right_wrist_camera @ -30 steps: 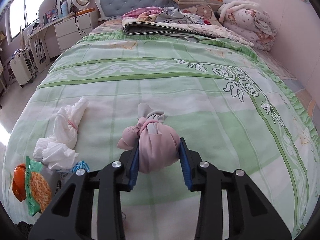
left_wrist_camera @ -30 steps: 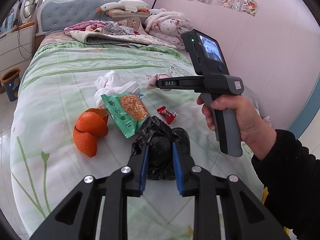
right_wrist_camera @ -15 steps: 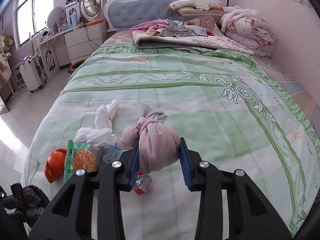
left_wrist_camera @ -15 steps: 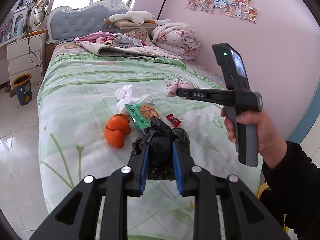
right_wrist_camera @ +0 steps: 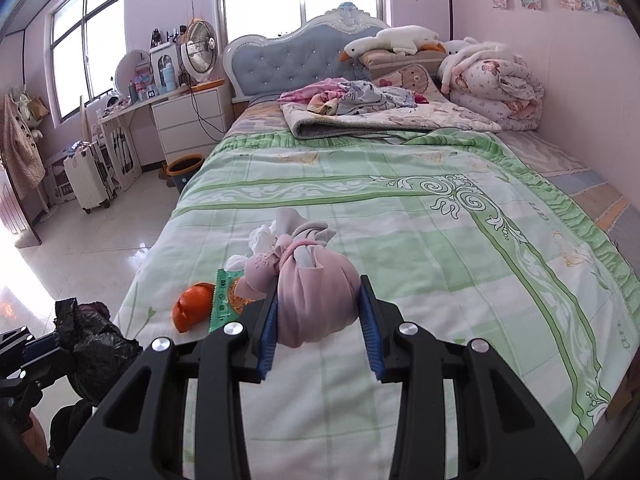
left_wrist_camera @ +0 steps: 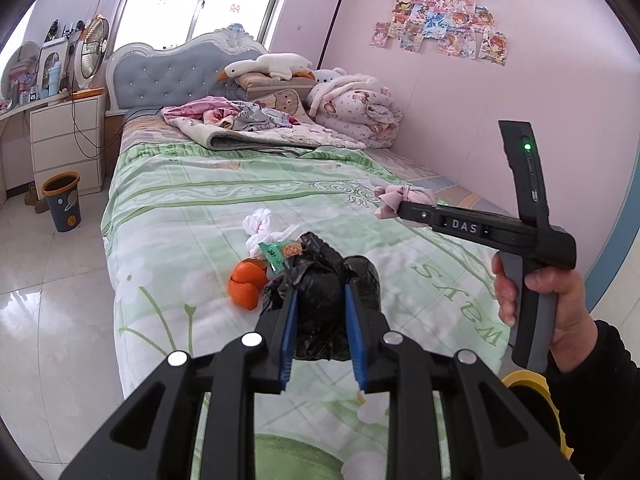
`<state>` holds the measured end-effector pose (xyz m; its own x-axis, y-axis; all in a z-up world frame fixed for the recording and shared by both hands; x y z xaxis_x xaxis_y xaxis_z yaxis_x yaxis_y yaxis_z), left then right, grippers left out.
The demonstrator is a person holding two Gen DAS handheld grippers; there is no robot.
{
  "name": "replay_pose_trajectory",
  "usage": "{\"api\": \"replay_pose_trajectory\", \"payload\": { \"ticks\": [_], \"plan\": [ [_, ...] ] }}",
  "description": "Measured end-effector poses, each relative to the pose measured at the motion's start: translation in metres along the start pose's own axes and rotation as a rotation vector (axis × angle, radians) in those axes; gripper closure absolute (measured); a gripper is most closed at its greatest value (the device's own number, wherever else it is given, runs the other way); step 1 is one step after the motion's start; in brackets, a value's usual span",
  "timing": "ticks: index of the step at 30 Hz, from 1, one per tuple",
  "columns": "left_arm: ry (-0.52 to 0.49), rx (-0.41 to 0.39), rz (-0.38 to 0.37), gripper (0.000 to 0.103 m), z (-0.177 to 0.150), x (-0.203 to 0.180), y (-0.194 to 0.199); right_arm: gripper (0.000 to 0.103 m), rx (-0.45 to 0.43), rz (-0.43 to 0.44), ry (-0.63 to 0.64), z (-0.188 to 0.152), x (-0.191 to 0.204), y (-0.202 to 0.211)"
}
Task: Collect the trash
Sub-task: 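Carry the pink bundle and black bag over the yellow-rimmed bin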
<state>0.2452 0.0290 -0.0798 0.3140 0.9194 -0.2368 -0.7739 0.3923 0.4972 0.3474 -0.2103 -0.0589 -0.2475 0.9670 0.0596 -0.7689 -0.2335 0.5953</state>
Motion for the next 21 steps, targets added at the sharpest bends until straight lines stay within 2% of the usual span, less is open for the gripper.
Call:
{"api": "replay_pose_trajectory", "payload": {
  "ticks": [11, 21],
  "plan": [
    [-0.051, -0.043, -0.021, 0.082, 0.000, -0.035, 0.035, 0.068, -0.072, -0.004, -0.023, -0.027, -0.006, 0.099],
    [-0.090, -0.017, -0.095, 0.081, -0.011, -0.074, 0.050, 0.068, -0.099, -0.039, -0.079, -0.065, -0.025, 0.170]
  ]
}}
Point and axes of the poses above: each gripper's, at about its wrist camera, not at the fingertips, and y roughly against the way its jaws point, x to its left, z to its top, the point moved 2 cm from there along -y, roughly the way its jaws point, and after that the axes turned 1 degree about -y, right-handed, at the moved point
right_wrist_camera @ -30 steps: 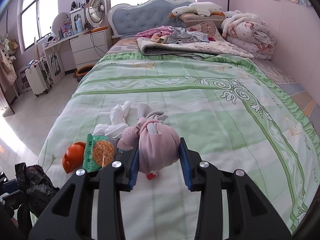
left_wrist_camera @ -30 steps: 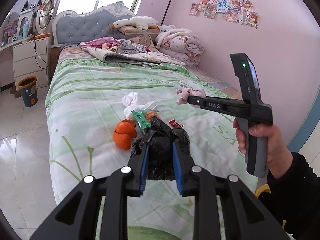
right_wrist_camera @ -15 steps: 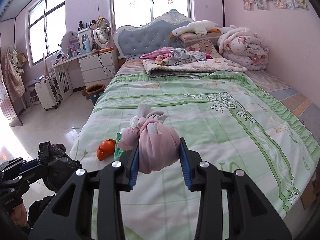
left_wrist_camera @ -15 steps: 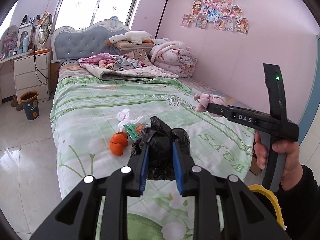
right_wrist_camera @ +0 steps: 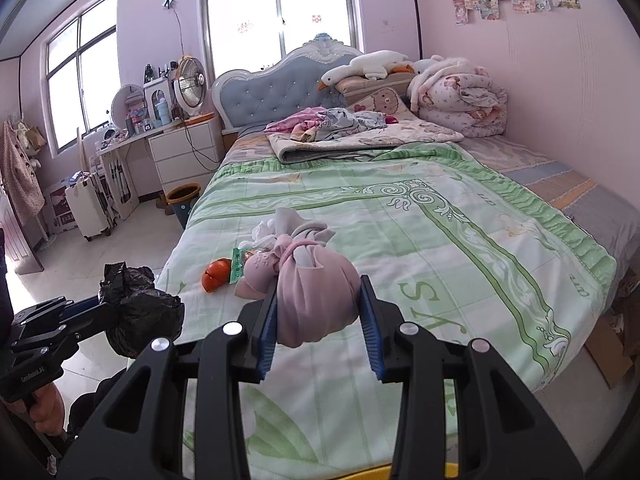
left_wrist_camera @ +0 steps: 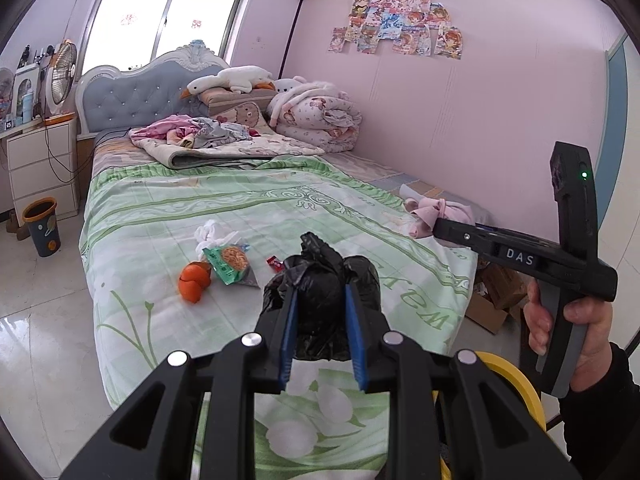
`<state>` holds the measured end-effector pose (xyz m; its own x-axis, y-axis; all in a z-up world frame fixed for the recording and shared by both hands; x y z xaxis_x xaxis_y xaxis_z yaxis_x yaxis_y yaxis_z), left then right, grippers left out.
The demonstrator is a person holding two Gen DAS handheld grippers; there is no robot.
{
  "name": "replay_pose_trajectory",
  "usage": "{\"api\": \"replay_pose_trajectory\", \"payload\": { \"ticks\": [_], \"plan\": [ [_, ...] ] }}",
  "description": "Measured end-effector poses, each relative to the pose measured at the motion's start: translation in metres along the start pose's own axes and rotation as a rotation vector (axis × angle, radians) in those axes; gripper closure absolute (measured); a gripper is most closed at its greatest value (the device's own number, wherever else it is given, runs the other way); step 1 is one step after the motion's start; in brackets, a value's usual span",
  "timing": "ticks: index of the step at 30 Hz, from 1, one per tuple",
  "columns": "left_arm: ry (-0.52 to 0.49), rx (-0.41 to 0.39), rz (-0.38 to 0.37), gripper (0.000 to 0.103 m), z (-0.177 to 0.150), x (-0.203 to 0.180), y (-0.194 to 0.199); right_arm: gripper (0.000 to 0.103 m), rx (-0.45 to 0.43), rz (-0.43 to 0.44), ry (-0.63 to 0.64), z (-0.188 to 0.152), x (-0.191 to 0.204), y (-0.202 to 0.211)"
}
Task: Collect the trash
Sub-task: 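Carry the pink bundle and black bag over the yellow-rimmed bin, then open the right tool while the left tool releases the black bag into the bin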
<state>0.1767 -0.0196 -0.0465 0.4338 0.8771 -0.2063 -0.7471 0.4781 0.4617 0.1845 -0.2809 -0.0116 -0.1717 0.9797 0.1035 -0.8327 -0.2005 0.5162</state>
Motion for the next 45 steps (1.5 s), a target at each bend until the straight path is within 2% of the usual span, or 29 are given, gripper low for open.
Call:
{"api": "replay_pose_trajectory", "payload": {
  "ticks": [9, 14, 23, 37, 45],
  "plan": [
    [-0.064, 0.035, -0.091, 0.081, -0.012, -0.047, 0.002, 0.068, -0.015, -0.054, -0.049, -0.032, -0.026, 0.061],
    [-0.083, 0.087, -0.156, 0.081, -0.022, -0.074, -0.002, 0.067, -0.006, -0.081, -0.088, -0.055, -0.043, 0.086],
    [-0.107, 0.165, -0.225, 0.081, -0.041, -0.110, -0.019, 0.066, -0.012, -0.118, -0.149, -0.082, -0.071, 0.124],
    [-0.158, 0.289, -0.276, 0.081, -0.075, -0.153, -0.048, 0.065, 0.051, -0.105, -0.236, -0.129, -0.102, 0.139],
    [-0.203, 0.327, -0.305, 0.080, -0.091, -0.170, -0.049, 0.064, 0.112, -0.088, -0.308, -0.154, -0.118, 0.135]
  ]
}}
Point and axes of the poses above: each gripper's, at about its wrist camera, not at the fingertips, and y roughly against the way its jaws point, x to its left, z to its top, the point moved 2 cm from there along -y, roughly the way its jaws point, and after that the axes turned 1 degree about -y, right-handed, at the moved point
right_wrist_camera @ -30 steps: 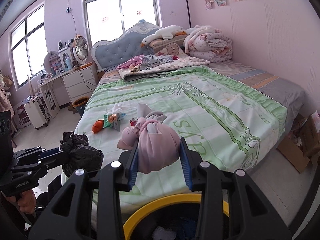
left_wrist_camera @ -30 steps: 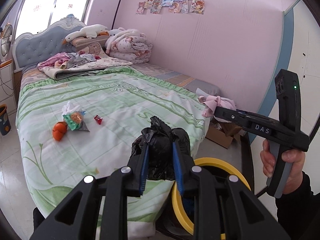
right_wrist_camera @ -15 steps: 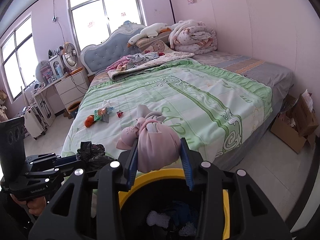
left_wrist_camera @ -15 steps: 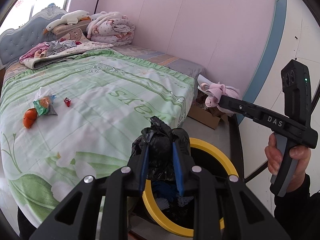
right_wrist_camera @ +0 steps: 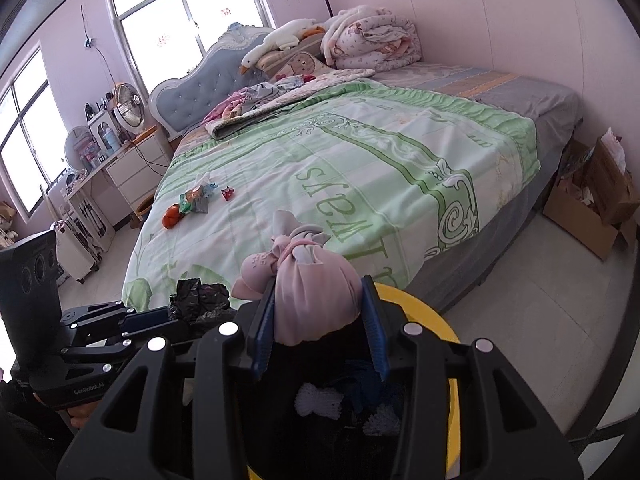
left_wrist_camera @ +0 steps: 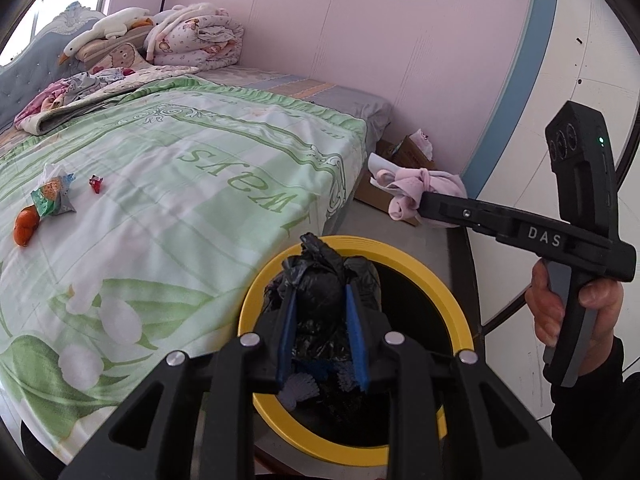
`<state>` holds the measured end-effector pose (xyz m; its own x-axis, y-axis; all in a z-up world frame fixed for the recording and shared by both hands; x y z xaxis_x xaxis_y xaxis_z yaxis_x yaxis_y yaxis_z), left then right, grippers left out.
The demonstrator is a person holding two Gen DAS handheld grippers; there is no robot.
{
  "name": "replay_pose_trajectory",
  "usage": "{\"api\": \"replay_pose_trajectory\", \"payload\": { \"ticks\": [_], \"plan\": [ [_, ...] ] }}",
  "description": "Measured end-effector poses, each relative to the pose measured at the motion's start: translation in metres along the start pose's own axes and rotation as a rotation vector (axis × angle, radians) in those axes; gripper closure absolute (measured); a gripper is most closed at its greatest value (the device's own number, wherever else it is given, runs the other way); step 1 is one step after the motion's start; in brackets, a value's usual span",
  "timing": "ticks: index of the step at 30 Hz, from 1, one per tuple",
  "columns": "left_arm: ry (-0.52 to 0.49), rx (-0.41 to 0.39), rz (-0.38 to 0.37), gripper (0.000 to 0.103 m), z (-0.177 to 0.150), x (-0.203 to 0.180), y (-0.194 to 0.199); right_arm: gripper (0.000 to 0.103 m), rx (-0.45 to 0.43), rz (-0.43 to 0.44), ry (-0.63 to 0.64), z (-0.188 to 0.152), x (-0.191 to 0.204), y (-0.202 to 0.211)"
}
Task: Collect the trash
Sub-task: 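Open the right tool while the left tool releases the black bag into the bin, then move both open tools back to the orange peel and snack wrapper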
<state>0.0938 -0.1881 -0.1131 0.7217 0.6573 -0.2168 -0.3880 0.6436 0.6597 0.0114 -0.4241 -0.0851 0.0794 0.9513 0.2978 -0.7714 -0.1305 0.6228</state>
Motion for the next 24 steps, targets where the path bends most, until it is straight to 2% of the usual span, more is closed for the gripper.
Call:
{"api": "replay_pose_trajectory", "payload": {
  "ticks": [6, 11, 18, 24],
  "plan": [
    [-0.009, 0.025, -0.006, 0.078, -0.006, -0.004, -0.005, 0.060, 0.026, -0.010, -0.033, -0.008, -0.012, -0.006],
    [0.005, 0.019, -0.008, 0.069, -0.006, -0.002, -0.005, 0.055, 0.026, -0.022, -0.056, -0.006, -0.018, -0.009],
    [0.028, 0.000, 0.003, 0.069, -0.002, 0.009, 0.001, 0.055, 0.015, -0.036, -0.079, -0.001, -0.023, -0.009],
    [0.041, -0.032, 0.020, 0.069, 0.004, 0.024, 0.011, 0.055, -0.005, -0.027, -0.051, 0.014, -0.012, -0.015]
  ]
}}
Point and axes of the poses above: each gripper's, at about its wrist camera, not at the fingertips, and y roughly against the way its jaws point, x to its left, z to its top, the point moved 2 cm from there along -y, roughly the way its jaws point, and after that the axes turned 1 degree about -y, right-handed, at the moved point
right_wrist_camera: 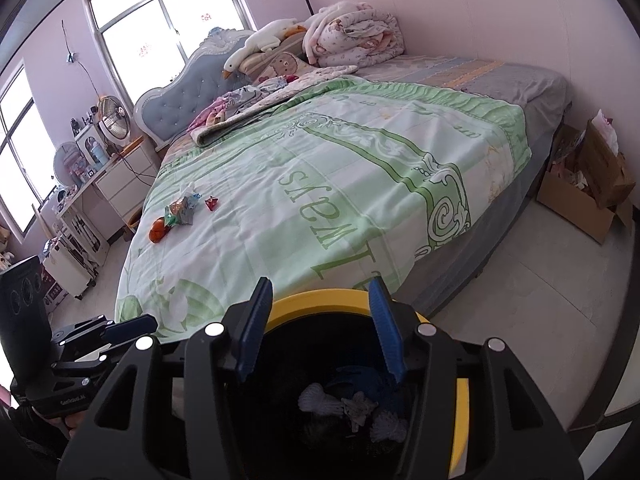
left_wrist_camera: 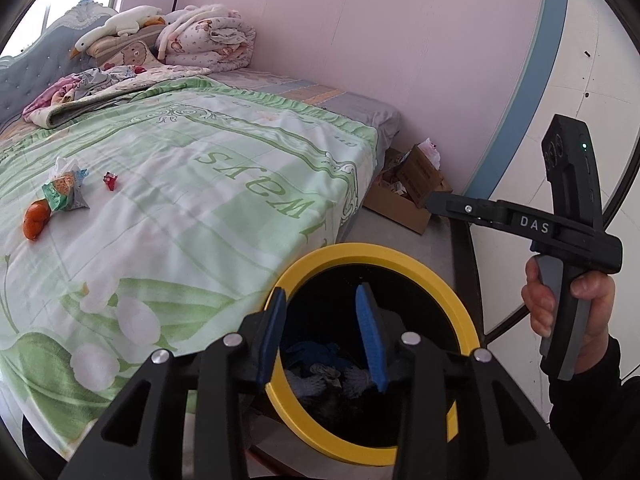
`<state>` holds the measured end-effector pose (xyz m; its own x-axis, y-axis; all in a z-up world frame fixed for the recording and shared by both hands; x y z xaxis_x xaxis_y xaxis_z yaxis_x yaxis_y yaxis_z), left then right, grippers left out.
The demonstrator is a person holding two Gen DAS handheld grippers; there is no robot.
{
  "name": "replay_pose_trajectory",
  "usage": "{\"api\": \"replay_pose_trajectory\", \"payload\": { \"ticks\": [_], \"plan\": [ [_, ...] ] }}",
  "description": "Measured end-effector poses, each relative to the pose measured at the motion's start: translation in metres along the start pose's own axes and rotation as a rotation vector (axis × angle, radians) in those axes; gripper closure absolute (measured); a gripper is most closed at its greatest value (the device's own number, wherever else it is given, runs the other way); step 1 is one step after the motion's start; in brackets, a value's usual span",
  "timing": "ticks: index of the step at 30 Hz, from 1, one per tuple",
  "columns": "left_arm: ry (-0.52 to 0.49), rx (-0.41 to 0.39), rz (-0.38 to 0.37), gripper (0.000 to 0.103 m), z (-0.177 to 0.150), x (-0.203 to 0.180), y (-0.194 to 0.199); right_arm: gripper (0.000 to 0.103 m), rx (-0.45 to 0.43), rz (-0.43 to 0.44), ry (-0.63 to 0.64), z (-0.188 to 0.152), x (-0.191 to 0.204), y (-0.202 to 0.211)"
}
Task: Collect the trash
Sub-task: 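Move both open tools back to the orange peel and snack wrapper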
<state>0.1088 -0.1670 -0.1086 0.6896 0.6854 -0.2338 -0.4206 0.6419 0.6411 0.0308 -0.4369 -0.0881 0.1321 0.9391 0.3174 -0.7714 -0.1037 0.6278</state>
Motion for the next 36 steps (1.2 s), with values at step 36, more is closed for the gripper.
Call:
{"api": "replay_pose_trajectory", "payload": {
  "ticks": [36],
  "plan": [
    [0.280, -0.121, 0.406, 0.040, 0.028, 0.264, 0.049, 0.046, 0.206, 0.300, 0.259, 0.113, 0.226, -0.226]
  ]
}}
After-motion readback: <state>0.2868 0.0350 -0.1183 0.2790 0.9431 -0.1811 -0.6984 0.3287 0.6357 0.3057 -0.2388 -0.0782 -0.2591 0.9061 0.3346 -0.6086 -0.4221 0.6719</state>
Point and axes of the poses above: each gripper's, at about its wrist camera, not at the fingertips, and y roughly against the way its jaws point, x to its left, z to its top, the point moved 2 cm from there along -y, roughly the way its jaws point, and after that the axes turned 1 degree about -y, right-handed, at the moved point
